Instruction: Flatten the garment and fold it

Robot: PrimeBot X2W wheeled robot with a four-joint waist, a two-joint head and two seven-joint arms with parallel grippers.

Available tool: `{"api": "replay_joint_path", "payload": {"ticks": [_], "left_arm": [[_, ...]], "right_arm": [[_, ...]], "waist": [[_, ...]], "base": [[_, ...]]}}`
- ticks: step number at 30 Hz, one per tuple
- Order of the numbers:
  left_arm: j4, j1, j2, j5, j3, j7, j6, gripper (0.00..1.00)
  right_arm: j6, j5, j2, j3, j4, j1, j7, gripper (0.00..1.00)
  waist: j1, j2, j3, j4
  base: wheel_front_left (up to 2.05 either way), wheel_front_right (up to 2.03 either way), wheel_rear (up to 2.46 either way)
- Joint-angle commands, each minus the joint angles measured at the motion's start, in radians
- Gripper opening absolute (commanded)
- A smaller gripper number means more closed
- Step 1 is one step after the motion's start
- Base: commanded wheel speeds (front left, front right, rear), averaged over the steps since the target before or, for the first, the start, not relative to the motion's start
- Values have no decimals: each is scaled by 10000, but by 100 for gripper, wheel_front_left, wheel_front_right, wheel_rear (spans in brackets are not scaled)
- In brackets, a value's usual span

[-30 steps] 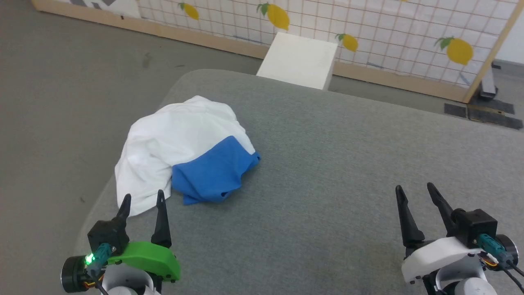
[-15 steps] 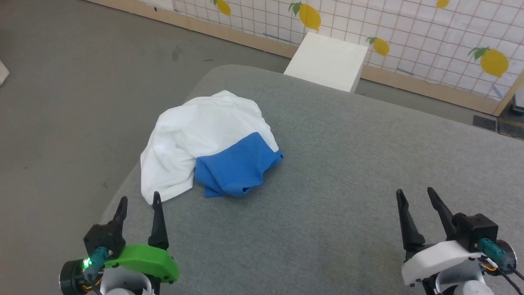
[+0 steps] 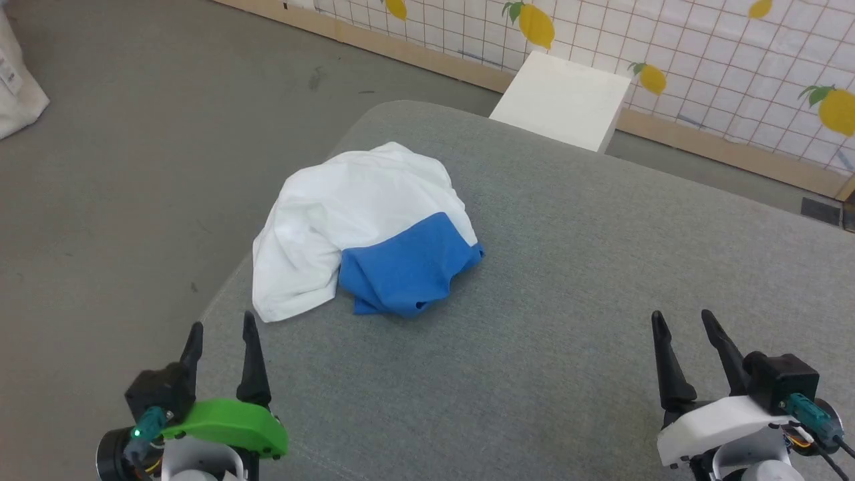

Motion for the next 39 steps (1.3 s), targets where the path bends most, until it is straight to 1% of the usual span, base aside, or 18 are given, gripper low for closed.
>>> {"api": "replay_joint_path", "payload": {"ticks": [1, 5, 7, 11, 16, 19, 21, 25, 27, 30, 32, 35, 36, 37, 38, 39], "left_arm": [[17, -156, -29, -198, 27, -109, -81, 100], [292, -1005, -36, -582, -142, -181, -281, 100], [596, -1704, -38, -877, -237, -47, -406, 100], [1730, -3509, -33, -1514, -390, 828, -697, 100], [3845, -5859, 212, -2173, -400, 2383, -822, 100], [5177, -6891, 438, -2385, -494, 3662, -730, 100], [6106, -7511, 595, -2461, -609, 4617, -578, 100], [7533, -8230, 826, -2420, -1017, 6329, -442, 100], [8230, -8498, 887, -2401, -1296, 7361, -512, 100], [8978, -8801, 836, -2596, -1425, 8327, -536, 100], [9337, -8824, 774, -2633, -1545, 8681, -552, 100], [9553, -8591, 657, -2627, -1650, 8622, -600, 100], [9572, -8482, 585, -2695, -1617, 8436, -636, 100], [9521, -8382, 550, -2688, -1622, 8069, -660, 42], [9481, -8291, 527, -2707, -1598, 7720, -695, 0], [9467, -8178, 475, -2819, -1518, 7365, -797, 0]], "right_arm": [[-13, 79, 4, -23, 36, -106, -130, 100], [-13, 20, 4, -35, 65, -154, -211, 100], [-14, -50, 5, -94, 66, -194, -227, 100], [-14, -276, 5, -193, -65, -325, -127, 100], [-15, -602, 6, -314, -433, -520, 130, 100], [-15, -811, 6, -492, -717, -535, 288, 100], [-16, -945, 6, -686, -945, -515, 394, 100], [-16, -1084, 6, -1037, -1346, -483, 518, 100], [-16, -1132, 7, -1175, -1535, -462, 561, 100], [-17, -1165, 7, -1311, -1760, -447, 589, 100], [-17, -1183, 7, -1397, -1866, -436, 590, 100], [-17, -1199, 7, -1479, -1955, -441, 619, 100], [-17, -1201, 7, -1523, -1976, -450, 636, 100], [-17, -1205, 7, -1559, -1979, -473, 648, 100], [-17, -1214, 7, -1575, -1979, -489, 645, 100], [-17, -1238, 7, -1586, -1983, -505, 623, 100]], "waist": [[0, 0, 42, 20], [0, 0, 180, -31], [0, 0, 309, -74], [0, 0, 721, -305], [0, 0, 1422, -946], [0, 0, 1852, -1356], [0, 0, 2174, -1621], [0, 0, 2676, -1923], [0, 0, 2903, -1977], [0, 0, 3216, -1971], [0, 0, 3354, -1916], [0, 0, 3442, -1854], [0, 0, 3451, -1804], [0, 0, 3449, -1759], [0, 0, 3429, -1713], [0, 0, 3390, -1655]], "base": [[0, 0, 0], [0, 0, 0], [0, 0, 0], [0, 0, 0], [0, 0, 0], [0, 0, 0], [0, 0, 0], [0, 0, 0], [0, 0, 0], [0, 0, 0], [0, 0, 0], [0, 0, 0], [0, 0, 0], [0, 0, 0], [0, 0, 0], [0, 0, 0]]}}
